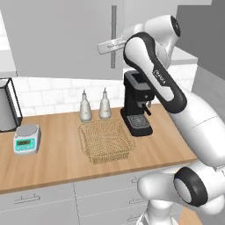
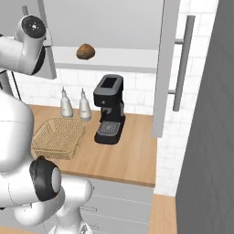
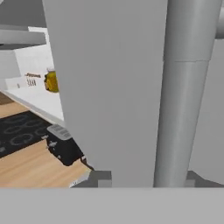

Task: Open the cabinet, pick up the bread from the cabinet and place it in the basket. Then move the basket to the dining counter.

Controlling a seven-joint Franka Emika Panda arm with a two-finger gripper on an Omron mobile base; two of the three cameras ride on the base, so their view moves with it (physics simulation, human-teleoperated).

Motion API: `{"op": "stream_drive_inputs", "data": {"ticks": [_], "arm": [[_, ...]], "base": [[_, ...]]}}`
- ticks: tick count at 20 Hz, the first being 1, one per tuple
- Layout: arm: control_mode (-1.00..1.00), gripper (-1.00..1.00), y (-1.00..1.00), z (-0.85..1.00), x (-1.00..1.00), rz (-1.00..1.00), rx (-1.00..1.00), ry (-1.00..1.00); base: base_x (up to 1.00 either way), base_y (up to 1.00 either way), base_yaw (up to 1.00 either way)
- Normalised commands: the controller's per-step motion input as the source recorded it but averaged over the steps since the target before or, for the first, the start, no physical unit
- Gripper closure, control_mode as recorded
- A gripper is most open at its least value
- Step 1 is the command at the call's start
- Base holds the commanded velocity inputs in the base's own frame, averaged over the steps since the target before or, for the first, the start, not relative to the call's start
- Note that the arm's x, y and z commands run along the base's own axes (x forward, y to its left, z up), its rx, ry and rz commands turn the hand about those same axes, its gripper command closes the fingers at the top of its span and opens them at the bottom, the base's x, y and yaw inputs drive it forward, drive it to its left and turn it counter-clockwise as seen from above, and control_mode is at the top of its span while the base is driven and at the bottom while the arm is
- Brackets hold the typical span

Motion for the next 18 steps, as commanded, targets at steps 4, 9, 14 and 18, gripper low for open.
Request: {"op": "stream_drive_inputs", "data": {"ticks": [4,9,14,18], "arm": [[-1.00,1.00,1.00,0.00,-1.00,0.14,0.06,0.06],[-1.00,1.00,1.00,0.00,-1.00,0.15,0.09,0.03],[-1.00,1.00,1.00,0.12,-1.00,0.13,0.11,0.08],[-1.00,1.00,1.00,0.42,-1.00,0.13,0.05,0.17]], "base": [[0.00,0.00,0.00],[0.00,0.00,0.00],[0.00,0.00,0.00],[0.00,0.00,0.00]]}}
